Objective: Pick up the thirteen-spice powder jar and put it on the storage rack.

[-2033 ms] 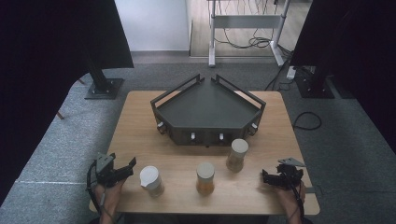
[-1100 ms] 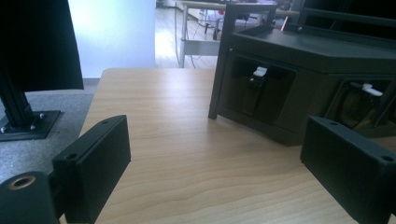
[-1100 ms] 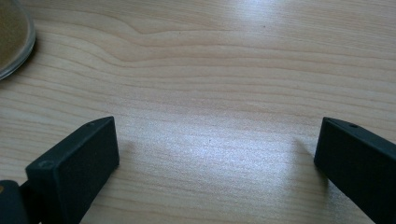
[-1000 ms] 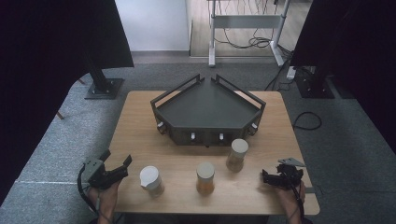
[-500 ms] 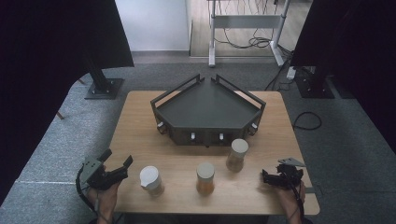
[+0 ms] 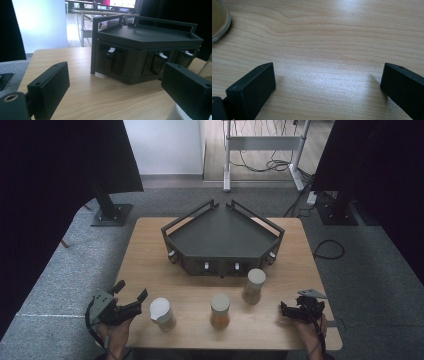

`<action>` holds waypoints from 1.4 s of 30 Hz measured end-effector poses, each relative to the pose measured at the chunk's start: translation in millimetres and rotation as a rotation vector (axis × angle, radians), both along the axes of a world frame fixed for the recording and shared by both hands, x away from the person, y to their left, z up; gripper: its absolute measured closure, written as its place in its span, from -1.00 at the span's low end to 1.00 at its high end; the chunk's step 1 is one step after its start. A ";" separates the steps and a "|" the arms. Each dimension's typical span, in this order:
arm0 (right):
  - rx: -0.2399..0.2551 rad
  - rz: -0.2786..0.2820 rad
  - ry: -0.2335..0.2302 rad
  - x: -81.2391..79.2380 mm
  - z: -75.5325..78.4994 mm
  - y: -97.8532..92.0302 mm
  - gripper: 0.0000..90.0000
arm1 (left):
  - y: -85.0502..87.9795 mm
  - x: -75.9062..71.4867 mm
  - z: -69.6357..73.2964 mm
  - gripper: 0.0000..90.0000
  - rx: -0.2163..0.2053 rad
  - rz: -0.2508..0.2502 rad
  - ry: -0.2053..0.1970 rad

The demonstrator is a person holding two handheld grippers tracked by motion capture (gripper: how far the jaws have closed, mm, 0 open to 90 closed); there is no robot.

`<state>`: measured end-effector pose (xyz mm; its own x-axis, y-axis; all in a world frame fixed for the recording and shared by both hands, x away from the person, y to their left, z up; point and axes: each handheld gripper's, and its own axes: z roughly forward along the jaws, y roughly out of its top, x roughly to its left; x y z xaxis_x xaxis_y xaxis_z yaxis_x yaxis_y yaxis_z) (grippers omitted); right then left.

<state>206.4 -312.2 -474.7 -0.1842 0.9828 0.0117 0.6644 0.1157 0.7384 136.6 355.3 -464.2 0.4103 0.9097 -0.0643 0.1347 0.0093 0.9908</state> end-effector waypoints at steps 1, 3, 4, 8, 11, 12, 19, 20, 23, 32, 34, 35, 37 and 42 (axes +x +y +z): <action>0.000 0.000 0.000 0.0 0.0 0.0 -1.00 | -0.5 -0.3 -0.2 -0.83 -0.001 -0.003 -0.001; 0.000 0.000 0.000 0.0 0.0 0.0 -1.00 | -1.7 -1.0 -0.5 -0.83 0.000 -0.007 -0.003; 0.000 0.000 0.000 0.0 0.0 0.0 -1.00 | -2.2 -1.1 -0.7 -0.83 -0.002 -0.011 -0.004; 0.000 0.001 0.000 0.0 0.0 -0.1 -1.00 | -5.4 -1.8 -0.7 -0.83 0.002 -0.026 -0.008; 0.000 0.001 0.000 -0.1 0.0 -0.2 -1.00 | -8.3 -2.7 -0.9 -0.83 0.006 -0.035 -0.011; 0.000 0.001 0.000 -0.1 0.0 -0.2 -1.00 | -8.9 -3.0 -1.0 -0.83 0.006 -0.039 -0.012; 0.000 0.003 0.000 -0.2 0.0 -0.5 -1.00 | -14.9 -5.4 -1.1 -0.83 0.013 -0.061 -0.020; 0.000 0.003 0.000 -0.2 0.0 -0.5 -1.00 | -15.5 -5.7 -1.1 -0.83 0.012 -0.064 -0.020; 0.000 0.003 0.000 -0.2 0.0 -0.5 -1.00 | -17.5 -6.6 -1.6 -0.83 0.012 -0.071 -0.023; 0.000 0.004 0.000 -0.3 0.0 -0.7 -1.00 | -24.2 -8.8 -1.9 -0.83 0.017 -0.097 -0.037; 0.000 0.004 0.000 -0.3 0.0 -0.7 -1.00 | -25.6 -9.3 -2.2 -0.83 0.017 -0.102 -0.042; -0.001 0.004 0.000 -0.3 0.0 -0.7 -1.00 | -26.4 -9.6 -2.1 -0.82 0.016 -0.105 -0.042; 0.000 0.004 0.000 -0.3 0.0 -0.7 -1.00 | -28.0 -10.0 -2.4 -0.82 0.016 -0.109 -0.045; 0.000 0.004 0.000 -0.3 0.0 -0.7 -1.00 | -32.2 -9.8 -2.5 -0.82 0.019 -0.125 -0.044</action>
